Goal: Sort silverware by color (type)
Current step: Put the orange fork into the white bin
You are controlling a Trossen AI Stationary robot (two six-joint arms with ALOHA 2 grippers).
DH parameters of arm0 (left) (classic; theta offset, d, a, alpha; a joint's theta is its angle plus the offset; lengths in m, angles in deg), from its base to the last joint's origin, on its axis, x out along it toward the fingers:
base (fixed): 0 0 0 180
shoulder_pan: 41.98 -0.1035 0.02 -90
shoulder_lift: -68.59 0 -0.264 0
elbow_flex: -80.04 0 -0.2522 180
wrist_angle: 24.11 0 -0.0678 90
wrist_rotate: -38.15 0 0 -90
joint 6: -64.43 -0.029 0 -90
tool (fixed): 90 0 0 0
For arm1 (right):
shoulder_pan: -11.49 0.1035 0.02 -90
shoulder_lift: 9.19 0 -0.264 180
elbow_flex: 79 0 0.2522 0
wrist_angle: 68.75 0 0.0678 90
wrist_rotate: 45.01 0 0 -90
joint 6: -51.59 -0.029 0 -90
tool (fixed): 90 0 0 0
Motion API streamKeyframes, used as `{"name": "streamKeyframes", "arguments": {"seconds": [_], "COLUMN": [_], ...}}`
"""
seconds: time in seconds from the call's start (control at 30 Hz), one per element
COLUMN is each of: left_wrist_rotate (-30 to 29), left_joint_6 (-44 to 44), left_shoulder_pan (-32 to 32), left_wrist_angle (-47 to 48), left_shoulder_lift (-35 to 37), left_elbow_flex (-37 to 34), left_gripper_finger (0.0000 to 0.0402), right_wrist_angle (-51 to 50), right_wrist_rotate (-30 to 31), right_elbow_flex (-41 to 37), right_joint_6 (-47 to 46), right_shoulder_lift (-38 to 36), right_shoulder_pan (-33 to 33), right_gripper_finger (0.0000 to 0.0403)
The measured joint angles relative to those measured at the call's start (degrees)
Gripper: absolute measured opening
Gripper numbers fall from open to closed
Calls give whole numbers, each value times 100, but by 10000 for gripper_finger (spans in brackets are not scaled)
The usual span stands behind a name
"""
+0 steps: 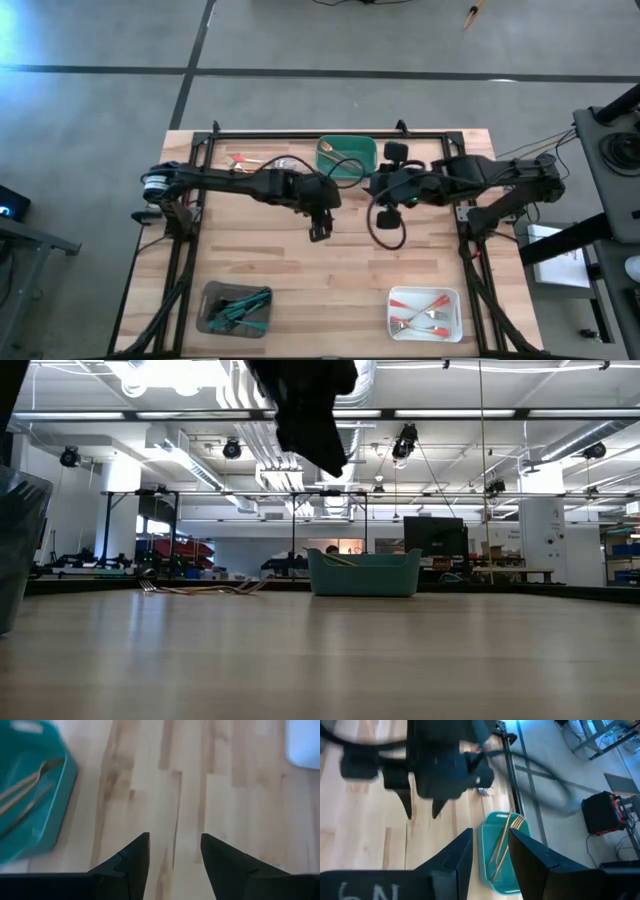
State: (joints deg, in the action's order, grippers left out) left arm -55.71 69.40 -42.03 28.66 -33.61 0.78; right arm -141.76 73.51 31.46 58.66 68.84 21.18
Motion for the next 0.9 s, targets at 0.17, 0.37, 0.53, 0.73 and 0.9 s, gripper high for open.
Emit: {"name": "streamKeyframes", "arguments": {"seconds": [0.17, 0.37, 0.53, 0.73, 0.9], "left_wrist_rotate": [286, 486, 608, 592, 150], "left_joint_6": [-628, -1131, -1540, -1399, -1511], "left_shoulder_pan": [-22, -162, -149, -151, -332], "left_wrist_angle": [-675, -2630, -4270, -4515, -3699], "left_shoulder_lift": [744, 2285, 3322, 3848, 4255], "left_elbow_flex": [-973, -2933, -4003, -4383, -4378], "left_gripper_finger": [155, 135, 118, 116, 116], "right_wrist_angle": [3, 19, 75, 296, 85], "right_wrist_rotate": [0, -4, -7, -11, -947], "right_elbow_flex": [0, 0, 0, 0, 234], "right_joint_6": [0, 0, 1, 2, 400], "right_shoulder_lift": [355, 868, 1405, 2154, 2259], "right_shoulder_pan": [0, 0, 0, 0, -239], "right_gripper_finger": [116, 116, 116, 116, 116]}}
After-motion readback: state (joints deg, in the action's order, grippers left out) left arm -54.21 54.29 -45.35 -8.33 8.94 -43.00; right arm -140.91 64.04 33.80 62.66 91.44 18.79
